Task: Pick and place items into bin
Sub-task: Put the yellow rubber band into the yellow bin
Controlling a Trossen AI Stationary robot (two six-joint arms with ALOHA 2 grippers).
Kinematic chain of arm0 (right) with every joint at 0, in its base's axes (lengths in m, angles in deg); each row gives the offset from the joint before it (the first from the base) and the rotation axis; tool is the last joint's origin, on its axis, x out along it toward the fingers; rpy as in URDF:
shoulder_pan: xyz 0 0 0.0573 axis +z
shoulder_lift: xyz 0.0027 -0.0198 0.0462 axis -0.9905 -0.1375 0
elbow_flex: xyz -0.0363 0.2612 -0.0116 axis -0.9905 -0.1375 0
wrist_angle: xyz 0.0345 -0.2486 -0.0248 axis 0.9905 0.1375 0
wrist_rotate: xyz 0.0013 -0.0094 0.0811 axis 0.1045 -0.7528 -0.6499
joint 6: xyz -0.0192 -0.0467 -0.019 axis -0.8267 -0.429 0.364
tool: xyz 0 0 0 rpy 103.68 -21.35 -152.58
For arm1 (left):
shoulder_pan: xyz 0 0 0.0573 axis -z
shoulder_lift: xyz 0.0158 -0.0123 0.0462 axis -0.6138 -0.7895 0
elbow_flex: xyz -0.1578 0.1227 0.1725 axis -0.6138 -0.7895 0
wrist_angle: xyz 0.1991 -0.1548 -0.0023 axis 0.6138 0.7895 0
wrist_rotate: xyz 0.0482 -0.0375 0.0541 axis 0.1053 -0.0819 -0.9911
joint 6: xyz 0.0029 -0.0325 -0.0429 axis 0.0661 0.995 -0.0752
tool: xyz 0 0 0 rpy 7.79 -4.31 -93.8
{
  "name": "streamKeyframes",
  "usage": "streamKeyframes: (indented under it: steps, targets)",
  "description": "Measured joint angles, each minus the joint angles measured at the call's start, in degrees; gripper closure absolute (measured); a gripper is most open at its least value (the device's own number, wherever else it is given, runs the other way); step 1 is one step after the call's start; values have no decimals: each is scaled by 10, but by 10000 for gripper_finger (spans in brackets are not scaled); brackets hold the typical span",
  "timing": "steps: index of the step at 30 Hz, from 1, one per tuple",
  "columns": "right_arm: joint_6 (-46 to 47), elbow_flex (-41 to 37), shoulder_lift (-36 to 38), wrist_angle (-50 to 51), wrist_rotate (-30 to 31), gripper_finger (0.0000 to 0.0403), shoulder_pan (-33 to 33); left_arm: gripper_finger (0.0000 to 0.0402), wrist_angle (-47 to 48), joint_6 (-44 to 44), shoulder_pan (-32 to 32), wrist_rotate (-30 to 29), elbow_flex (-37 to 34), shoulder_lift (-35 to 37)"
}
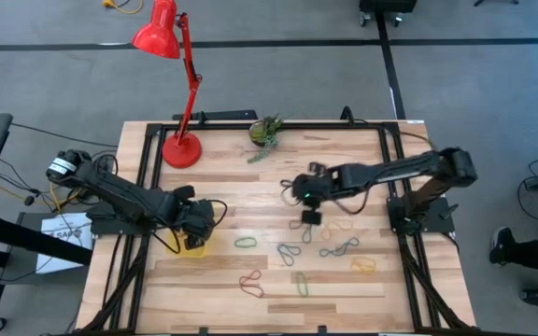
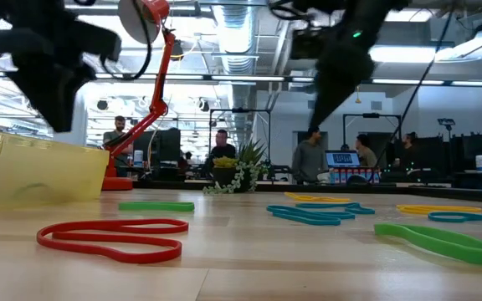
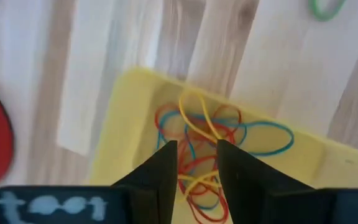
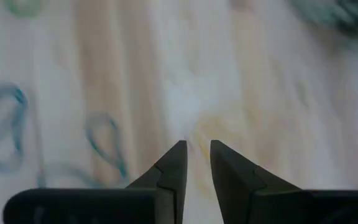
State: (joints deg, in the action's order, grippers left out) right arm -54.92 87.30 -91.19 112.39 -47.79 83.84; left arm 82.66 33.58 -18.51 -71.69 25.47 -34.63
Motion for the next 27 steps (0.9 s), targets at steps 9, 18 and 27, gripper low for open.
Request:
streamKeyframes:
  steps: [9, 18, 27]
  targets:
    - [107, -108, 173, 107, -14, 337, -27, 298, 13, -27, -1, -108, 29, 36]
    - [197, -303, 215, -65, -70, 337, 33, 298, -13, -24, -1, -220, 29, 38]
    - [83, -321, 152, -329, -3, 337, 16, 298, -164, -57, -1, -233, 29, 38]
